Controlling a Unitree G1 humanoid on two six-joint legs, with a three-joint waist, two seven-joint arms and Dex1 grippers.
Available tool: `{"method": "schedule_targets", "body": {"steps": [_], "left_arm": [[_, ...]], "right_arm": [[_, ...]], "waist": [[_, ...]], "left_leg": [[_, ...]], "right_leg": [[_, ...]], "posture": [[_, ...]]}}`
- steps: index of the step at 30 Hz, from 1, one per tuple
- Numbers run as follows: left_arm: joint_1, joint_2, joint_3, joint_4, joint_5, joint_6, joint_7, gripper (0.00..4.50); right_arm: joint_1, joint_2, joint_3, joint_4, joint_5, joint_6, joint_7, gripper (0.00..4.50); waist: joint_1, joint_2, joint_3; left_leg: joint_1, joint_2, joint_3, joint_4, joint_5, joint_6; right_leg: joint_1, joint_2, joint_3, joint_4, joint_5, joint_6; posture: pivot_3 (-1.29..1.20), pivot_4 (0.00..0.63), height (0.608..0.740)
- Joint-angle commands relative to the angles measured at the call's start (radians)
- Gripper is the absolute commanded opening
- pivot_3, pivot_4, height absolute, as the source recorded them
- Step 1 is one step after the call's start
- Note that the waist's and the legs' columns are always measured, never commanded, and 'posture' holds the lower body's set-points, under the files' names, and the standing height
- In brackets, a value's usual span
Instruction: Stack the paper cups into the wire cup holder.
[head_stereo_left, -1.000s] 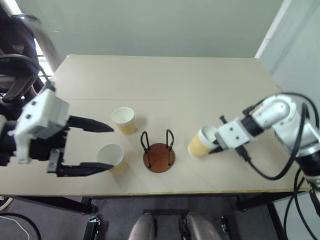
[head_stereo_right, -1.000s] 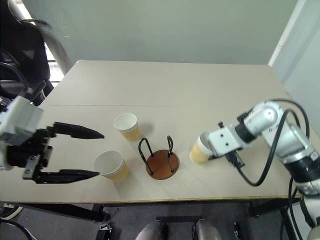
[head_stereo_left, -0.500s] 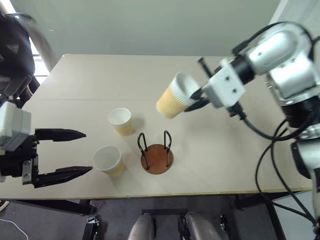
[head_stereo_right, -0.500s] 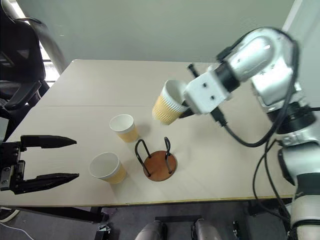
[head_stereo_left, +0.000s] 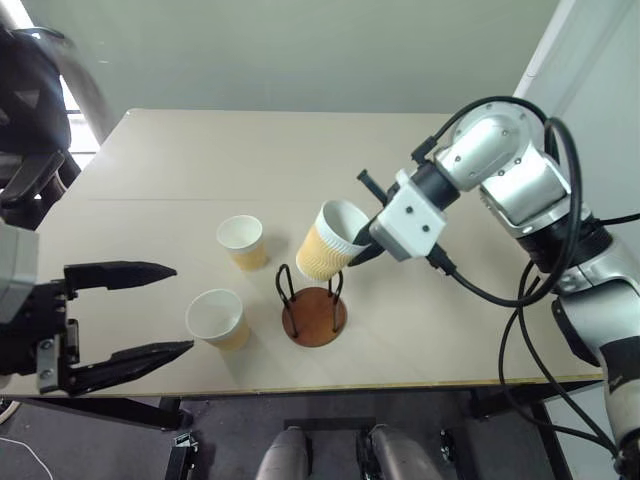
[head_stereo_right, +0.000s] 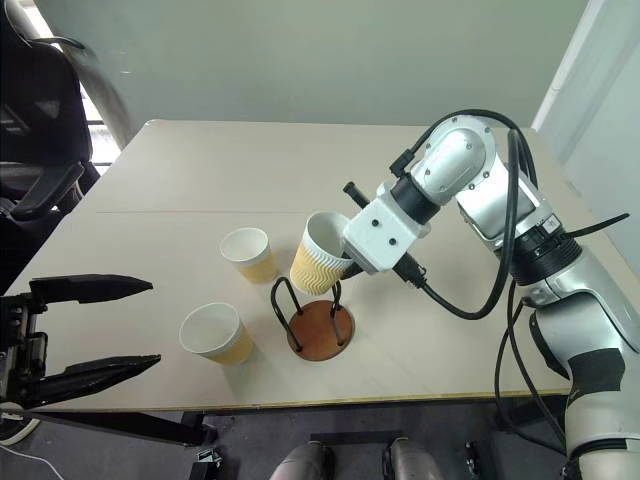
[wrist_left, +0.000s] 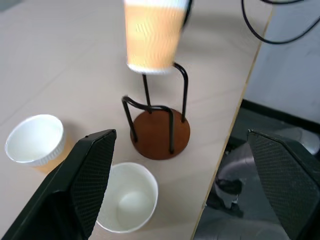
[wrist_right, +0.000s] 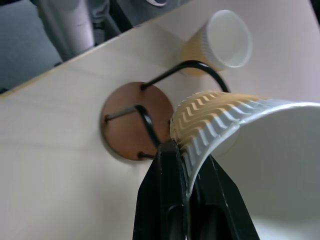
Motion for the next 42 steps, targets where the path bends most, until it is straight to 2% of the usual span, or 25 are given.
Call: {"method": "schedule_targets", "body": {"steps": [1, 17, 37, 40, 42], "left_arm": [[-0.022, 0.016, 0.066, 0.010, -0.075, 0.027, 0.038, 4.50], [0.067, 0.011, 0.154, -0.024, -0.165, 0.060, 0.102, 4.50], [0.132, 0.007, 0.208, -0.050, -0.193, 0.048, 0.138, 4.50], [0.132, 0.010, 0.204, -0.047, -0.193, 0.044, 0.142, 4.50], [0.132, 0.010, 0.202, -0.048, -0.193, 0.042, 0.143, 4.50]], "right_arm": [[-0.016, 0.021, -0.011, -0.006, 0.002, -0.011, 0.004, 0.06], [0.019, 0.078, 0.002, -0.037, -0.002, 0.000, 0.004, 0.06], [0.035, 0.174, -0.015, 0.084, -0.112, -0.039, 0.004, 0.06], [0.034, 0.178, -0.020, 0.089, -0.119, -0.044, 0.004, 0.66], [0.034, 0.179, -0.025, 0.092, -0.126, -0.048, 0.004, 1.27]], "waist": [[-0.001, 0.000, 0.000], [-0.003, 0.000, 0.000], [-0.004, 0.000, 0.000], [-0.003, 0.000, 0.000], [-0.003, 0.000, 0.000]], "left_leg": [[0.000, 0.000, 0.000, 0.000, 0.000, 0.000], [0.000, 0.000, 0.000, 0.000, 0.000, 0.000], [0.001, 0.001, 0.000, 0.000, -0.001, -0.002], [0.000, 0.001, 0.000, 0.000, -0.002, -0.003], [0.000, 0.001, 0.000, 0.000, -0.002, -0.003]], "right_leg": [[0.000, 0.000, 0.000, 0.000, 0.000, 0.000], [0.000, 0.001, 0.000, -0.001, 0.000, -0.001], [0.000, 0.001, 0.000, -0.001, 0.000, -0.001], [0.000, 0.001, 0.000, -0.001, 0.000, -0.001], [0.000, 0.001, 0.000, -0.001, 0.000, -0.001]], "posture": [[0.00, 0.150, 0.740], [0.00, 0.150, 0.740], [0.00, 0.150, 0.740], [0.00, 0.150, 0.740], [0.00, 0.150, 0.740]]}}
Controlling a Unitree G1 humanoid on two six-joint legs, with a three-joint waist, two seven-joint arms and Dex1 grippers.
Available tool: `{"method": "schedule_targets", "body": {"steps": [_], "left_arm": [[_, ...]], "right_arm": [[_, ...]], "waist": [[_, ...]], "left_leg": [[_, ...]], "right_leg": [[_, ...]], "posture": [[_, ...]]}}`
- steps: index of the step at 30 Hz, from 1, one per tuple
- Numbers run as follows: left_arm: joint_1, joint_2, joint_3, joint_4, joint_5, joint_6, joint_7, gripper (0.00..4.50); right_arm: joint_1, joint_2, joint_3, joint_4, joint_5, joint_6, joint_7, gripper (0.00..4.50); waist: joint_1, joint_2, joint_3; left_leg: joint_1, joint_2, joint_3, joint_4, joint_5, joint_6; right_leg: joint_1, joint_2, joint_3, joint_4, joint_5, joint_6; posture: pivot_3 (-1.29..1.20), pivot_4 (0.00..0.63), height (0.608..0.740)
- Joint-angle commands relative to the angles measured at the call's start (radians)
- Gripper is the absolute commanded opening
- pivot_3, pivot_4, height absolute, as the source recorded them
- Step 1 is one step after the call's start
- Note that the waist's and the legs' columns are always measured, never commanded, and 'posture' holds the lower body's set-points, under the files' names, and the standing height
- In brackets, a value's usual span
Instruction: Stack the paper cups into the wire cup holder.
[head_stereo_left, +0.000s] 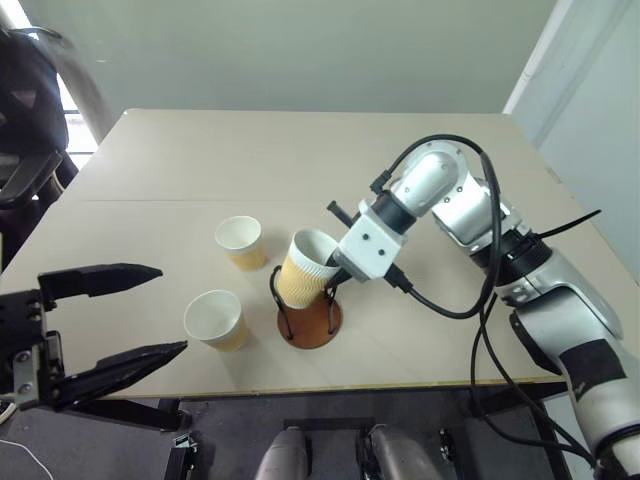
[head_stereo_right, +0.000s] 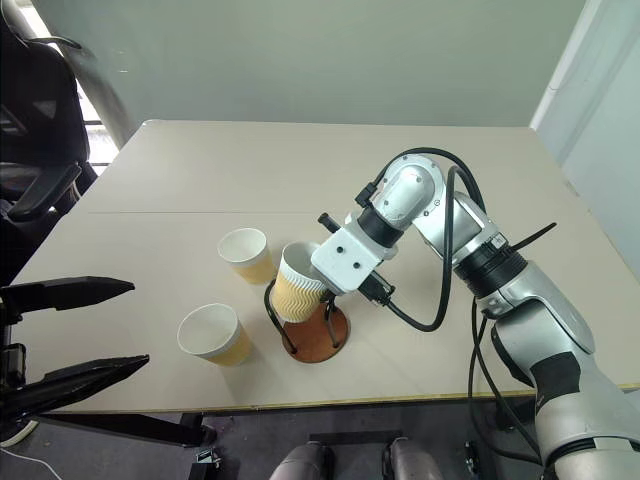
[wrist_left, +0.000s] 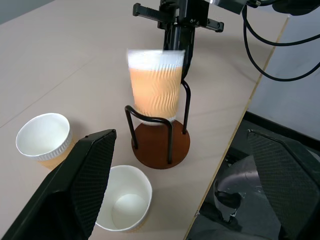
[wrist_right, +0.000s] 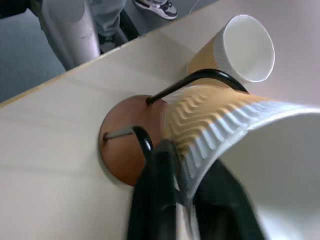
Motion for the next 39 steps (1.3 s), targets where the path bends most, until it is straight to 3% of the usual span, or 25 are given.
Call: {"method": "schedule_targets", "body": {"steps": [1, 8, 10, 15, 18, 20, 24, 27, 32, 37, 39], "left_arm": [[0.000, 0.006, 0.022, -0.003, -0.005, -0.019, 0.004, 4.50], [-0.009, 0.023, 0.001, 0.015, 0.009, -0.036, -0.009, 4.50], [-0.011, 0.040, -0.018, 0.030, 0.035, -0.051, -0.029, 4.50], [0.046, 0.100, -0.126, 0.068, 0.225, -0.155, -0.168, 4.50], [0.021, 0.186, -0.340, 0.125, 0.393, -0.322, -0.192, 4.50], [-0.041, 0.212, -0.463, 0.143, 0.412, -0.389, -0.185, 4.50], [-0.137, 0.237, -0.663, 0.128, 0.437, -0.453, -0.197, 4.50], [-0.163, 0.285, -0.834, 0.120, 0.531, -0.546, -0.253, 4.50], [-0.283, 0.327, -1.055, 0.227, 0.691, -0.700, -0.306, 4.50], [-0.489, 0.263, -1.274, 0.349, 0.836, -0.819, -0.325, 4.50], [-0.544, 0.246, -1.322, 0.377, 0.854, -0.832, -0.358, 4.50]], "right_arm": [[-0.010, 0.007, -0.035, -0.002, -0.008, -0.016, 0.004, 1.64], [-0.033, -0.001, -0.064, 0.011, -0.010, -0.015, 0.001, 4.02], [-0.057, -0.009, -0.094, 0.029, -0.002, -0.008, 0.000, 4.46], [-0.133, -0.048, -0.194, 0.086, 0.041, 0.028, 0.000, 4.46], [-0.225, -0.072, -0.305, 0.192, 0.047, 0.098, -0.102, 4.46], [-0.243, -0.099, -0.348, 0.235, 0.037, 0.124, -0.134, 4.46], [-0.190, -0.201, -0.374, 0.226, 0.030, 0.148, -0.064, 4.46], [-0.103, -0.313, -0.390, 0.153, 0.057, 0.201, -0.004, 4.46], [-0.041, -0.349, -0.428, 0.059, 0.063, 0.279, -0.042, 4.46], [-0.004, -0.408, -0.493, -0.045, 0.113, 0.408, -0.041, 4.46], [0.043, -0.490, -0.526, -0.134, 0.216, 0.519, -0.007, 4.46]], "waist": [[0.000, 0.000, 0.000], [0.000, 0.000, 0.000], [0.000, 0.000, 0.000], [0.002, 0.000, 0.000], [0.006, 0.000, 0.000], [0.012, 0.000, 0.000], [0.018, -0.001, 0.000], [0.027, -0.002, -0.001], [0.018, 0.000, 0.000], [0.018, 0.000, 0.000], [0.022, 0.000, 0.000]], "left_leg": [[0.000, 0.000, 0.000, 0.000, 0.000, 0.000], [0.000, 0.000, 0.000, 0.000, 0.000, 0.000], [0.000, 0.000, 0.000, 0.000, 0.000, 0.000], [-0.001, 0.000, 0.000, 0.000, -0.001, -0.001], [-0.001, 0.000, -0.001, 0.000, -0.002, -0.004], [-0.002, 0.000, -0.001, 0.000, -0.003, -0.005], [-0.003, 0.000, -0.001, -0.001, -0.006, -0.009], [-0.003, 0.000, -0.001, -0.001, -0.009, -0.012], [-0.002, 0.001, 0.000, -0.001, -0.008, -0.012], [0.001, 0.007, 0.000, -0.002, -0.008, -0.012], [0.000, 0.008, 0.000, -0.001, -0.004, -0.007]], "right_leg": [[0.000, 0.000, 0.000, 0.000, 0.000, 0.000], [0.000, 0.000, 0.000, 0.000, 0.000, 0.000], [0.000, 0.000, 0.000, 0.000, 0.000, 0.000], [-0.001, 0.000, 0.000, 0.000, 0.000, 0.000], [-0.002, 0.000, 0.000, 0.000, -0.001, -0.002], [-0.003, 0.000, 0.000, 0.000, -0.001, -0.002], [-0.003, 0.000, 0.000, -0.001, -0.001, -0.002], [-0.003, 0.000, 0.000, -0.001, 0.003, 0.004], [-0.004, 0.002, 0.000, 0.001, 0.003, 0.005], [-0.003, 0.007, 0.000, 0.003, 0.003, 0.002], [-0.003, 0.008, 0.000, 0.002, 0.003, -0.001]], "posture": [[0.00, 0.150, 0.740], [0.00, 0.150, 0.740], [0.00, 0.150, 0.740], [0.00, 0.150, 0.740], [0.00, 0.150, 0.740], [0.00, 0.150, 0.740], [0.00, 0.150, 0.740], [0.00, 0.150, 0.740], [0.00, 0.150, 0.740], [0.00, 0.150, 0.740], [0.00, 0.150, 0.740]]}}
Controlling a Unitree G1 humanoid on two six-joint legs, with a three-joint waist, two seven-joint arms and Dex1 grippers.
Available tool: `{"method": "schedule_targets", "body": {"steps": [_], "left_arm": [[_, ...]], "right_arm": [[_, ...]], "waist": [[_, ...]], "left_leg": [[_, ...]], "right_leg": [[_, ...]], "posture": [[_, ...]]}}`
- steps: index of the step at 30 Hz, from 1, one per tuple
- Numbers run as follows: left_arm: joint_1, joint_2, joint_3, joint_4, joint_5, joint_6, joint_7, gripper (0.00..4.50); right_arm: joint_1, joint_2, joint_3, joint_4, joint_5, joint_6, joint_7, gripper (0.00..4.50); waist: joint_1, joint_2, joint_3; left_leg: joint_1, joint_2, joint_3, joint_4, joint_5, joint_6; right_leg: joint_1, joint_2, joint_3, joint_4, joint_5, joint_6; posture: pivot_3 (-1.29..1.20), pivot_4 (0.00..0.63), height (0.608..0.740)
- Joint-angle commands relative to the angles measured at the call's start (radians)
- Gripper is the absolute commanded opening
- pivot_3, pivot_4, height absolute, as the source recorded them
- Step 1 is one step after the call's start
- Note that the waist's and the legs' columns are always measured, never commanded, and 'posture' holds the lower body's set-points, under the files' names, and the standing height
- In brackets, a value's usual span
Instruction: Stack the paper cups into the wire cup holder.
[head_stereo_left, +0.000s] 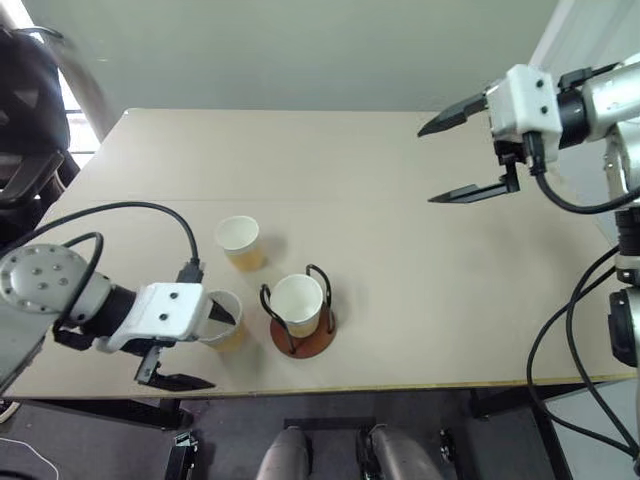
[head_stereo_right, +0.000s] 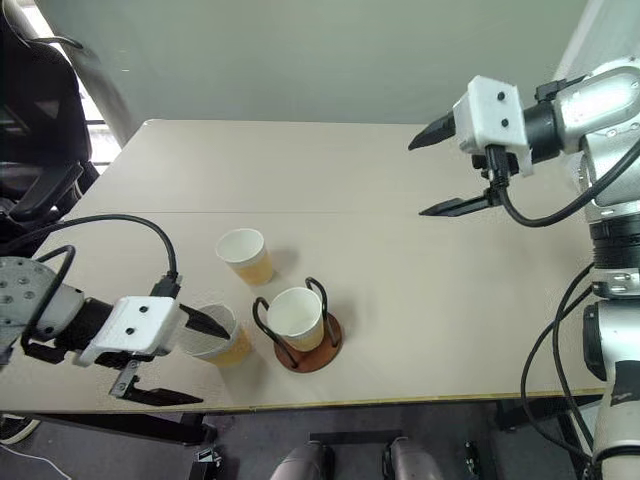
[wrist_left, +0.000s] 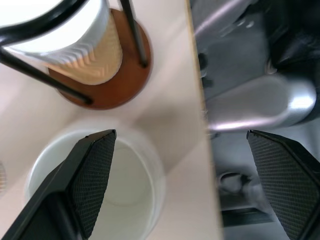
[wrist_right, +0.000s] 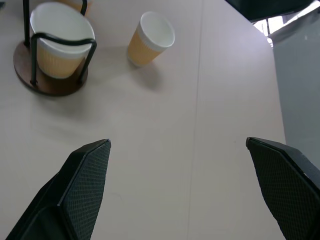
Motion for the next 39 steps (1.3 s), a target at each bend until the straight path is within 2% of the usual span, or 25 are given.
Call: {"method": "schedule_targets", "body": {"steps": [1, 5, 8, 12, 19, 22, 33, 36, 39], "left_arm": [[-0.072, -0.016, -0.060, 0.042, 0.040, -0.035, -0.053, 4.50], [-0.094, -0.027, -0.090, 0.066, 0.063, -0.057, -0.083, 4.50], [-0.121, -0.042, -0.116, 0.109, 0.100, -0.090, -0.096, 4.50], [-0.164, -0.070, -0.148, 0.136, 0.129, -0.106, -0.104, 4.50], [-0.212, -0.096, -0.183, 0.183, 0.170, -0.142, -0.143, 4.50], [-0.229, -0.107, -0.193, 0.193, 0.180, -0.148, -0.150, 3.94], [-0.263, -0.134, -0.229, 0.249, 0.225, -0.203, -0.163, 0.06], [-0.291, -0.132, -0.232, 0.256, 0.203, -0.201, -0.167, 0.02], [-0.344, -0.096, -0.238, 0.259, 0.109, -0.172, -0.169, 0.02]], "right_arm": [[0.063, -0.143, -0.089, -0.168, 0.194, 0.177, 0.037, 4.46], [0.224, -0.308, -0.190, -0.345, 0.512, 0.357, 0.040, 4.46], [0.406, -0.381, -0.339, -0.472, 0.647, 0.506, 0.033, 4.46], [0.532, -0.385, -0.469, -0.573, 0.734, 0.602, -0.059, 4.46], [0.577, -0.371, -0.518, -0.622, 0.763, 0.629, -0.161, 4.46], [0.577, -0.374, -0.513, -0.623, 0.758, 0.620, -0.177, 4.50], [0.581, -0.386, -0.505, -0.631, 0.740, 0.600, -0.199, 4.50], [0.584, -0.388, -0.507, -0.630, 0.733, 0.597, -0.201, 4.50], [0.588, -0.389, -0.509, -0.622, 0.726, 0.587, -0.192, 4.50]], "waist": [[0.007, 0.000, 0.000], [0.012, 0.000, 0.000], [0.012, -0.001, -0.001], [0.006, -0.001, -0.001], [0.003, -0.001, -0.001], [0.003, -0.001, -0.001], [0.005, -0.001, -0.001], [0.007, -0.001, -0.001], [0.009, -0.001, -0.001]], "left_leg": [[-0.001, 0.001, 0.000, 0.000, 0.001, 0.001], [-0.004, 0.002, 0.001, 0.001, 0.000, -0.001], [-0.003, 0.002, 0.003, 0.001, -0.002, -0.002], [0.000, 0.004, 0.003, 0.002, -0.002, -0.002], [0.002, 0.003, 0.003, 0.004, 0.003, 0.005], [0.000, 0.003, 0.003, 0.006, 0.004, 0.005], [-0.004, 0.003, 0.003, 0.016, -0.001, 0.009], [-0.004, 0.003, 0.003, 0.017, -0.002, 0.009], [-0.004, 0.003, 0.003, 0.017, -0.002, 0.009]], "right_leg": [[0.000, 0.000, 0.000, 0.000, 0.000, -0.001], [0.000, 0.002, 0.001, -0.004, 0.000, 0.003], [0.001, 0.003, 0.002, -0.004, -0.001, 0.006], [0.003, 0.004, 0.002, -0.003, -0.002, 0.007], [0.006, 0.004, 0.003, -0.003, -0.002, 0.007], [0.006, 0.004, 0.004, -0.003, -0.002, 0.007], [0.006, 0.004, 0.004, -0.003, -0.001, 0.014], [0.006, 0.004, 0.004, -0.003, 0.000, 0.014], [0.006, 0.004, 0.004, -0.003, 0.000, 0.014]], "posture": [[0.00, 0.150, 0.740], [0.00, 0.150, 0.740], [0.00, 0.150, 0.740], [0.00, 0.150, 0.740], [0.00, 0.150, 0.740], [0.00, 0.150, 0.740], [0.00, 0.150, 0.740], [0.00, 0.150, 0.740], [0.00, 0.150, 0.740]]}}
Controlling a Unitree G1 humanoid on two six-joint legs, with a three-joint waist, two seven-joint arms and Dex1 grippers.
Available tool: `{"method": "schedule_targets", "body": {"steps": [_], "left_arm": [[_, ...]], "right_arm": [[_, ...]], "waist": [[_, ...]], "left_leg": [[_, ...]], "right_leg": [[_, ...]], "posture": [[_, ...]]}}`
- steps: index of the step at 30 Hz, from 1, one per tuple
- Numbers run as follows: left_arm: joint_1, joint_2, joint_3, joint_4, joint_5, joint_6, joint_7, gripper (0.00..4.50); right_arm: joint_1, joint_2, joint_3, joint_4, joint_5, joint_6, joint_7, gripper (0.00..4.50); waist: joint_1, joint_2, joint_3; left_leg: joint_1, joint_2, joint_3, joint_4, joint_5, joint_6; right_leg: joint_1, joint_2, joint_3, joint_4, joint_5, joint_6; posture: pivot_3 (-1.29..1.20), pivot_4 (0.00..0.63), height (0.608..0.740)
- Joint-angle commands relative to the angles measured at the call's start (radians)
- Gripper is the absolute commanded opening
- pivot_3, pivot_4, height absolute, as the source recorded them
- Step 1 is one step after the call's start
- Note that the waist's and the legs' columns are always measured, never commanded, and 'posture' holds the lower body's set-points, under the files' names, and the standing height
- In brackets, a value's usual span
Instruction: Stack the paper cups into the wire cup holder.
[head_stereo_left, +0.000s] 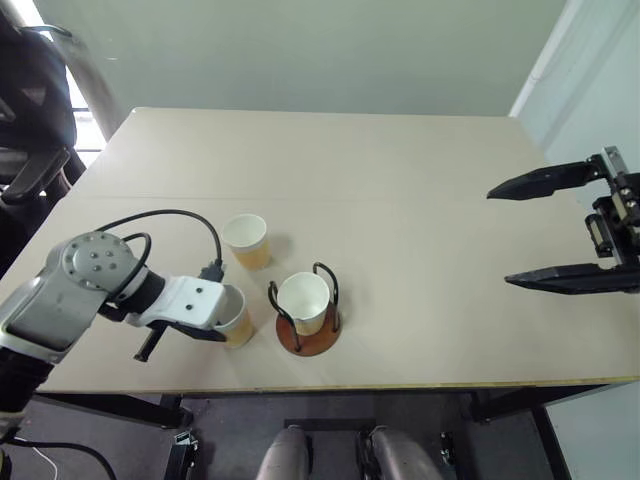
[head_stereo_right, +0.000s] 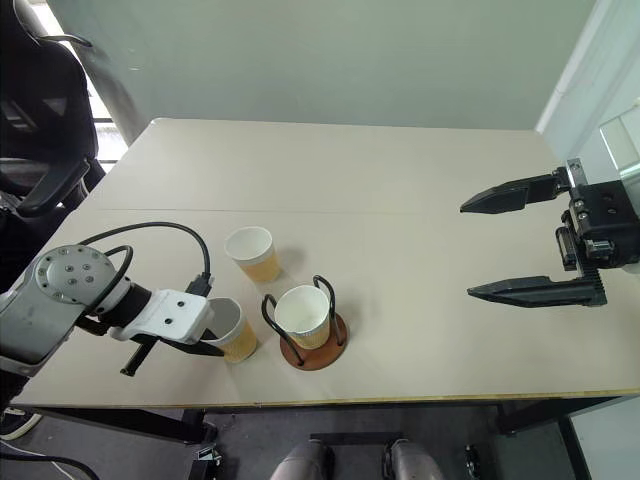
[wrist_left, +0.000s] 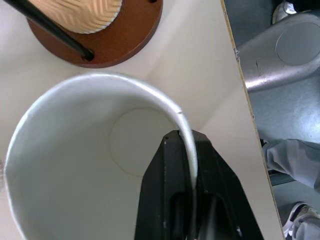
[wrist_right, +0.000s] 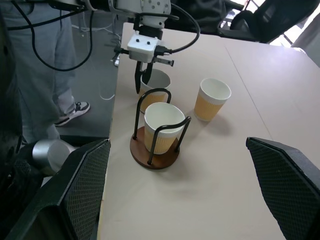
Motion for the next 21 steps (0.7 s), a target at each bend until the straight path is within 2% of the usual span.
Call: {"method": "schedule_targets", "body": {"steps": [1, 6, 10, 14, 17, 18, 21], "left_arm": [[-0.071, 0.052, 0.013, -0.011, -0.127, 0.038, -0.042, 0.02], [-0.277, 0.157, -0.011, 0.028, -0.346, 0.119, -0.042, 0.02], [-0.487, 0.188, -0.120, 0.145, -0.380, 0.064, -0.042, 0.02], [-0.803, 0.050, -0.289, 0.281, -0.422, 0.012, -0.042, 0.02], [-0.870, 0.006, -0.420, 0.222, -0.542, 0.002, -0.042, 0.02], [-0.890, -0.016, -0.457, 0.211, -0.561, -0.010, -0.042, 0.02], [-0.957, -0.073, -0.547, 0.216, -0.594, -0.061, -0.042, 0.02]], "right_arm": [[-0.003, -0.018, -0.038, -0.004, -0.004, -0.022, 0.003, 4.50], [-0.008, -0.024, -0.062, 0.003, 0.019, -0.016, 0.007, 4.50], [0.017, -0.025, -0.082, 0.002, 0.007, -0.020, 0.003, 4.50], [0.050, -0.018, -0.107, -0.013, -0.006, -0.027, -0.020, 4.50], [0.072, -0.018, -0.117, -0.031, -0.016, -0.033, -0.036, 4.50], [0.081, -0.019, -0.123, -0.038, -0.015, -0.031, -0.041, 4.50], [0.107, -0.023, -0.148, -0.065, -0.004, -0.021, -0.059, 4.50]], "waist": [[0.001, 0.000, 0.000], [0.002, 0.000, 0.000], [0.004, 0.001, 0.000], [0.016, 0.002, 0.000], [0.016, 0.003, 0.000], [0.015, 0.004, -0.001], [0.014, 0.004, 0.000]], "left_leg": [[0.000, 0.000, 0.000, 0.000, 0.000, 0.000], [0.000, 0.000, 0.000, 0.000, 0.000, 0.000], [-0.001, 0.000, 0.000, 0.000, -0.001, 0.000], [-0.001, -0.001, -0.001, 0.000, 0.000, 0.001], [-0.003, -0.002, -0.001, 0.001, 0.000, 0.001], [-0.003, -0.003, 0.000, 0.001, -0.001, 0.002], [-0.003, -0.003, 0.000, 0.002, -0.002, 0.003]], "right_leg": [[0.000, 0.000, 0.000, 0.000, 0.000, 0.000], [0.000, 0.000, 0.000, 0.000, 0.000, 0.000], [0.000, 0.000, 0.000, -0.001, 0.000, 0.000], [0.000, 0.000, 0.000, -0.001, -0.002, -0.004], [0.000, 0.000, 0.002, -0.002, -0.001, -0.001], [0.000, 0.000, 0.002, -0.003, 0.002, 0.005], [0.001, 0.000, 0.003, -0.004, 0.002, 0.009]], "posture": [[0.00, 0.150, 0.740], [0.00, 0.150, 0.740], [0.00, 0.150, 0.740], [0.00, 0.150, 0.740], [0.00, 0.150, 0.740], [0.00, 0.150, 0.740], [0.00, 0.150, 0.740]]}}
